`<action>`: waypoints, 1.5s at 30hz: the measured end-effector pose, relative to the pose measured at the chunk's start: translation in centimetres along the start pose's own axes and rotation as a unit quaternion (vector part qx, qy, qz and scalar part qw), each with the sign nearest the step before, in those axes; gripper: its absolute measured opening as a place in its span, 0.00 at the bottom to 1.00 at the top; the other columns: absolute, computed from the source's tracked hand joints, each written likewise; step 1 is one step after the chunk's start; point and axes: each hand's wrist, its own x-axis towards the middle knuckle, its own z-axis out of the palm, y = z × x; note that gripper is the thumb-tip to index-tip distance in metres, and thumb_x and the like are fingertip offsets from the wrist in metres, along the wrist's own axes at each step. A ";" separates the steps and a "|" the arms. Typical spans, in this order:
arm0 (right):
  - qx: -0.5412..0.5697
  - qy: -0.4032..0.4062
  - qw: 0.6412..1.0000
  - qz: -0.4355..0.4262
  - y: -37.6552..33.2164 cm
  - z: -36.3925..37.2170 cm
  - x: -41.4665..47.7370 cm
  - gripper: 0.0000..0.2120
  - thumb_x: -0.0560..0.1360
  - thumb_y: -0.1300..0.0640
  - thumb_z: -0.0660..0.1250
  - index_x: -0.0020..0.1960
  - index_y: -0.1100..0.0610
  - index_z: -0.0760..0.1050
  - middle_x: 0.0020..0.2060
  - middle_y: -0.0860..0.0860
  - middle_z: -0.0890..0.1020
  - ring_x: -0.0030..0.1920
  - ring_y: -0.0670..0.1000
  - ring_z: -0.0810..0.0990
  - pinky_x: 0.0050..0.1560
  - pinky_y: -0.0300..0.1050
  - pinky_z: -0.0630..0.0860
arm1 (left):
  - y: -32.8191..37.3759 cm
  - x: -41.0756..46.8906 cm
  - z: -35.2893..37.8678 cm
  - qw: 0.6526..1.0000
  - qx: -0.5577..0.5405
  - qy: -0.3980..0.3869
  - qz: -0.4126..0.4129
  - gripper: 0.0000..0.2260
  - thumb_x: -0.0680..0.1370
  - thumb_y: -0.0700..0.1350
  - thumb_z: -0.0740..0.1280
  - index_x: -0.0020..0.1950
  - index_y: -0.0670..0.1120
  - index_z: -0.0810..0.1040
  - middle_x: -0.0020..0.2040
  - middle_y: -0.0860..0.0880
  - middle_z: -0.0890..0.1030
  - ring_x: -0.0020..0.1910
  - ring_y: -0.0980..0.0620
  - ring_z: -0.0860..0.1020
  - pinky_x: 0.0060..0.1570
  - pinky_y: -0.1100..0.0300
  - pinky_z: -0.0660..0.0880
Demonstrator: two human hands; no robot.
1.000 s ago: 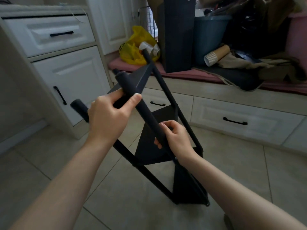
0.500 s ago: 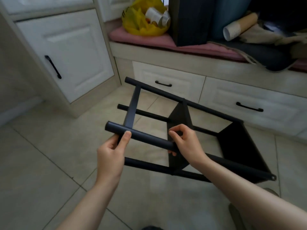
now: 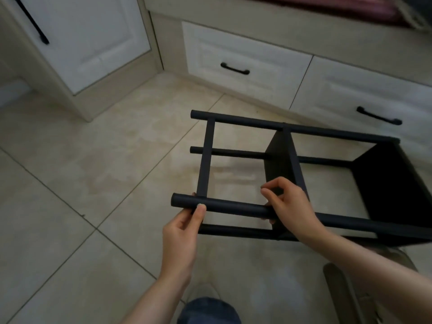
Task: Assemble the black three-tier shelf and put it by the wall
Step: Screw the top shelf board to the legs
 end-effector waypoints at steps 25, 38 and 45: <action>-0.065 -0.067 0.996 0.000 3.7 0.9 -2.5 0.05 0.77 0.49 0.65 0.52 0.46 0.72 0.35 0.49 0.83 0.36 0.47 0.84 0.44 0.54 0.83 | -4.9 -1.3 -2.4 0.993 -0.050 -0.020 -0.104 0.37 0.60 0.51 0.79 0.68 0.60 0.72 0.56 0.58 0.85 0.56 0.61 0.82 0.51 0.68 0.79; -0.109 -0.088 0.990 -0.033 5.3 1.0 -5.6 0.04 0.75 0.44 0.62 0.47 0.37 0.67 0.31 0.46 0.83 0.34 0.42 0.82 0.39 0.47 0.82 | -3.2 -1.7 -4.8 0.950 0.281 -0.133 -0.024 0.19 0.64 0.41 0.83 0.48 0.58 0.82 0.44 0.61 0.85 0.47 0.65 0.82 0.49 0.74 0.75; -0.124 -0.086 0.987 -0.048 5.9 1.3 -6.1 0.07 0.75 0.41 0.59 0.50 0.41 0.69 0.30 0.44 0.83 0.33 0.40 0.82 0.37 0.43 0.80 | -2.5 -1.3 -5.2 0.900 0.388 -0.196 0.024 0.26 0.65 0.50 0.82 0.60 0.61 0.77 0.53 0.65 0.81 0.56 0.74 0.77 0.56 0.75 0.73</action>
